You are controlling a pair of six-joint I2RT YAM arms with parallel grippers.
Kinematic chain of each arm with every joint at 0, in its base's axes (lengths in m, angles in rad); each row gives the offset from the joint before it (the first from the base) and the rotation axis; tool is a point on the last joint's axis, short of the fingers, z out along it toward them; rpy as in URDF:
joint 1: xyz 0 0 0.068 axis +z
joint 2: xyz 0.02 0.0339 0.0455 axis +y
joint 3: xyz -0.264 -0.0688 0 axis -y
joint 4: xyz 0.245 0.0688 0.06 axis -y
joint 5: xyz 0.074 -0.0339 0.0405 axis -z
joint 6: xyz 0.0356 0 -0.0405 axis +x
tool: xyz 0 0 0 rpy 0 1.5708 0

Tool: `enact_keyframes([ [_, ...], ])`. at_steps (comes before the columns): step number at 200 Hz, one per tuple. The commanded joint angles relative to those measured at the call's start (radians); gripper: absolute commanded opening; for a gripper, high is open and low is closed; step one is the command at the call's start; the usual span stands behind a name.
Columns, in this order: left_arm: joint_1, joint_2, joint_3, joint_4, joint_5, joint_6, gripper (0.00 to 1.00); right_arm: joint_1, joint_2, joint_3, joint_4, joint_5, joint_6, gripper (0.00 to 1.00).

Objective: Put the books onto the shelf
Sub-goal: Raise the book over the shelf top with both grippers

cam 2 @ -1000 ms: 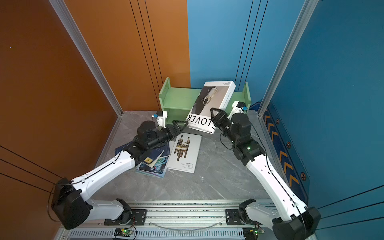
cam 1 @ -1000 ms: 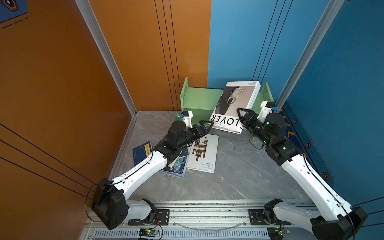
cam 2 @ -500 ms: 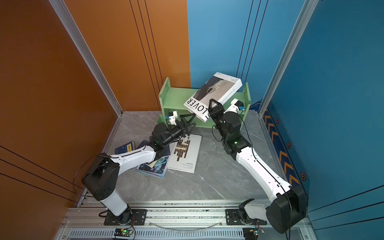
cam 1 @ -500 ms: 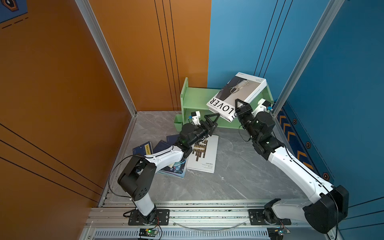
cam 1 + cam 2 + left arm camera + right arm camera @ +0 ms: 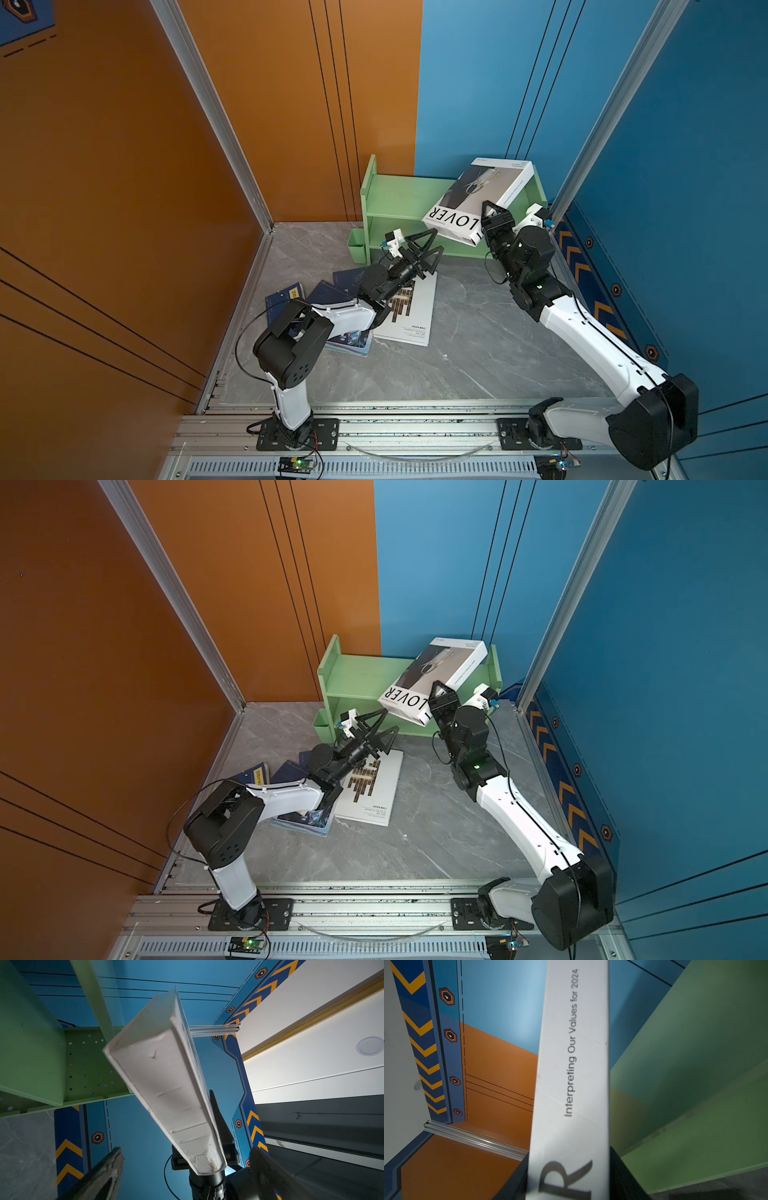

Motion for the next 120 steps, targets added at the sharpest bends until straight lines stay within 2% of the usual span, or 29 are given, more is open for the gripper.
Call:
enact_keyframes([
  [1,-0.004,-0.011,0.033,-0.022,0.005,0.005,0.95,0.007,-0.021,-0.008,0.063,-0.014,0.024,0.52],
  [70,-0.007,0.004,0.151,-0.187,0.008,0.035,0.88,0.056,-0.008,-0.045,0.107,-0.026,0.048,0.52],
  [73,-0.007,0.001,0.156,-0.200,0.010,0.038,0.82,0.057,-0.008,-0.048,0.112,-0.024,0.050,0.52],
  [82,-0.008,-0.007,0.166,-0.245,0.016,0.051,0.75,0.062,-0.010,-0.059,0.132,-0.017,0.057,0.52],
  [120,-0.007,-0.052,0.160,-0.366,0.015,0.111,0.60,0.070,-0.002,-0.071,0.159,-0.030,0.068,0.53],
])
